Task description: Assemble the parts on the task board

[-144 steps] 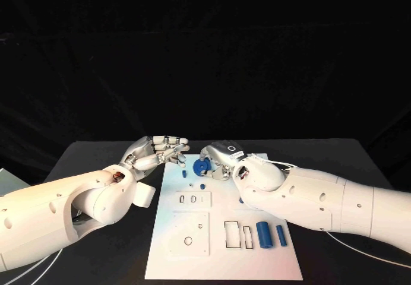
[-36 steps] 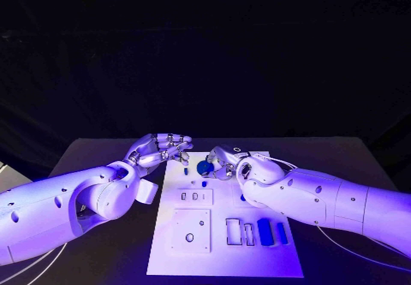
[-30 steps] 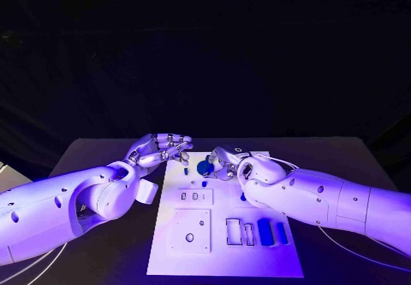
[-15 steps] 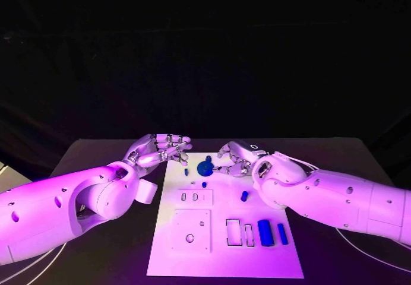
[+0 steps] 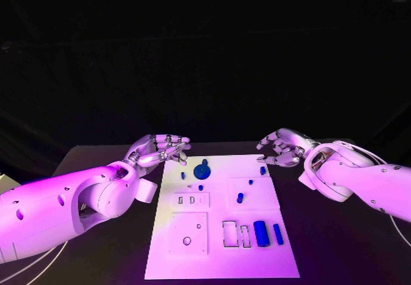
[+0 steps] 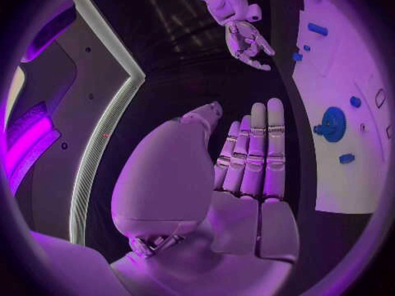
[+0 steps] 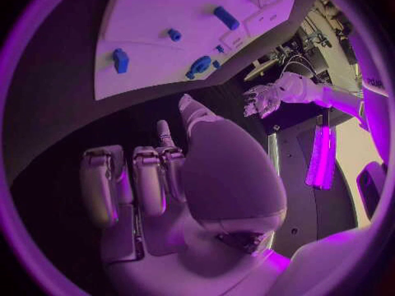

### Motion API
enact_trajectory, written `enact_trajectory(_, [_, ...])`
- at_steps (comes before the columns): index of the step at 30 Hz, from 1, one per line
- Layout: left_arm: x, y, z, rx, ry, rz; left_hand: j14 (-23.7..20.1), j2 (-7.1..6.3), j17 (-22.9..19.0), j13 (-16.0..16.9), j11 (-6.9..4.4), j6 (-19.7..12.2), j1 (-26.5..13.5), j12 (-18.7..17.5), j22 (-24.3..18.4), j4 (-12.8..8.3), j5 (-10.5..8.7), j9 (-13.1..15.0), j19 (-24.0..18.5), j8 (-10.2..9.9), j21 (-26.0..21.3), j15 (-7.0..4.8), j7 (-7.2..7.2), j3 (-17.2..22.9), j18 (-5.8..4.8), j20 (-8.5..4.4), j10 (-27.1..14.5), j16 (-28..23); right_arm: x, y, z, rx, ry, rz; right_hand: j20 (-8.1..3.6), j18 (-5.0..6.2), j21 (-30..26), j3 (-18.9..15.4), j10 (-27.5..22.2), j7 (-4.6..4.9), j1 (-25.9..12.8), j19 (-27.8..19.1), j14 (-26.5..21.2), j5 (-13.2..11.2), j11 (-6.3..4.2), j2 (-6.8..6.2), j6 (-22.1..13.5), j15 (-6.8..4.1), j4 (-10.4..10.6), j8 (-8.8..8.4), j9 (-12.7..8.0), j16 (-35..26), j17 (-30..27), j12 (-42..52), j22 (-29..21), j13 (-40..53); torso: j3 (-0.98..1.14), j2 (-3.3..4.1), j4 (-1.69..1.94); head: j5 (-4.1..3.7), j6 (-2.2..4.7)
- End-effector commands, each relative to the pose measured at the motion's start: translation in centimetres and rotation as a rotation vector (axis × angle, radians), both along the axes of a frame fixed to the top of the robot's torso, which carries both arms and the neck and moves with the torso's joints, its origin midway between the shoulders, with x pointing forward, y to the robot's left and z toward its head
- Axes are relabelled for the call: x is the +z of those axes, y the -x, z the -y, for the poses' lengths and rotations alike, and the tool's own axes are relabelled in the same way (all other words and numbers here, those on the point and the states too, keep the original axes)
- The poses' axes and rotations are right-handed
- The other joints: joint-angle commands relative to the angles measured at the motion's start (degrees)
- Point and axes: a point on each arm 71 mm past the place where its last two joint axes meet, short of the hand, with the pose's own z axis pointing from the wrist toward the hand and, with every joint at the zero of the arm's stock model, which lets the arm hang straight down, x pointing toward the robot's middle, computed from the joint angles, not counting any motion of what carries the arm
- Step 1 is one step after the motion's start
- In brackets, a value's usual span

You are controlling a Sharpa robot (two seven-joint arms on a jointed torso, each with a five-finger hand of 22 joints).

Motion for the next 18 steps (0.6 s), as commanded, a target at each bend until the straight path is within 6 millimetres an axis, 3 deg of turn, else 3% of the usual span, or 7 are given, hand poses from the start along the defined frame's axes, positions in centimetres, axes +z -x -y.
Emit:
enact_trajectory(1, [0.1,0.0,0.2,-0.021,0.008,0.013,-0.4,-0.02,0.1,-0.1,-0.11,-0.6,0.7,-0.3,0.1,-0.1,-0.17,0.1,-0.2,-0.1,0.1,0.0,0.41,0.2,0.21,-0.06,-0.3,0.2,-0.5,0.2,0.8,0.071,-0.009,-0.044,0.37,-0.18,0.0,0.1,3.7,-0.06,1.1,4.6,5.0,0.3,0.38,-0.1,0.3,0.31,-0.5,-0.32,-0.1,-0.1,10.8,-0.2,13.1,12.8,0.4,-0.35,-0.72,-0.14,-0.16])
enact_trajectory(3, [0.1,-0.1,0.2,-0.021,0.008,0.013,-0.4,-0.02,0.1,-0.1,-0.11,-0.6,0.7,-0.3,0.1,-0.1,-0.17,0.1,-0.2,-0.1,0.1,0.0,0.41,0.2,0.21,-0.06,-0.3,0.2,-0.7,0.1,1.7,0.059,0.006,-0.036,0.3,-0.1,-0.3,0.2,3.7,-0.32,1.6,4.4,5.0,0.5,0.22,-0.41,0.3,0.15,-0.7,-0.41,-0.1,-0.1,10.8,-0.2,12.9,12.8,0.5,-0.42,-0.83,-0.27,-0.25])
enact_trajectory(4, [0.1,-0.1,0.2,-0.021,0.008,0.013,-0.4,-0.02,0.1,-0.1,-0.11,-0.6,0.7,-0.3,0.1,-0.1,-0.17,0.1,-0.2,-0.1,0.1,0.0,0.41,0.2,0.21,-0.06,-0.3,0.2,-0.8,0.0,2.0,0.053,0.014,-0.033,0.25,-0.08,-0.4,0.2,3.7,-0.38,1.7,4.4,5.0,0.6,0.15,-0.6,0.2,0.07,-0.8,-0.47,-0.2,-0.1,10.7,-0.3,12.8,12.8,0.67,-0.49,-0.98,-0.09,-0.36])
enact_trajectory(10, [0.0,-0.2,0.2,-0.023,0.008,0.012,-0.4,-0.03,0.1,-0.1,-0.12,-0.5,0.8,-0.2,0.1,-0.2,-0.16,0.1,-0.3,-0.1,0.2,-0.01,0.4,0.2,0.22,-0.05,-0.3,0.1,-2.0,-0.3,2.8,0.039,0.052,-0.03,0.14,-0.11,-0.3,0.2,3.7,-0.46,2.1,4.4,5.0,0.6,0.05,-0.95,0.1,-0.04,-1.0,-0.61,-0.2,-0.1,10.8,-0.3,12.9,12.7,1.07,-0.5,-1.06,-0.17,-0.89])
enact_trajectory(14, [0.0,-0.2,0.3,-0.025,0.008,0.012,-0.4,-0.03,0.1,-0.1,-0.12,-0.5,0.8,-0.2,0.1,-0.2,-0.16,0.1,-0.3,-0.1,0.2,-0.01,0.4,0.2,0.22,-0.05,-0.3,0.1,-2.8,-0.6,2.8,0.022,0.067,-0.03,0.09,-0.12,-0.3,0.2,3.7,-0.48,2.4,4.4,5.1,0.7,0.02,-1.05,0.0,-0.07,-1.1,-0.71,-0.3,0.0,11.0,-0.3,12.9,12.7,0.88,-0.5,-0.86,-0.32,-1.06])
enact_trajectory(18, [-0.1,-0.2,0.3,-0.027,0.008,0.011,-0.4,-0.03,0.1,-0.1,-0.12,-0.5,0.8,-0.2,0.1,-0.2,-0.16,0.1,-0.3,-0.1,0.2,-0.01,0.4,0.2,0.22,-0.05,-0.3,0.1,-3.6,-1.1,2.8,-0.006,0.077,-0.031,0.07,-0.12,-0.3,0.3,3.7,-0.46,2.5,4.4,5.1,0.7,0.01,-0.97,-0.1,-0.08,-1.2,-0.75,-0.3,0.0,11.0,-0.3,12.9,12.8,0.87,-0.44,-0.72,-0.32,-1.25])
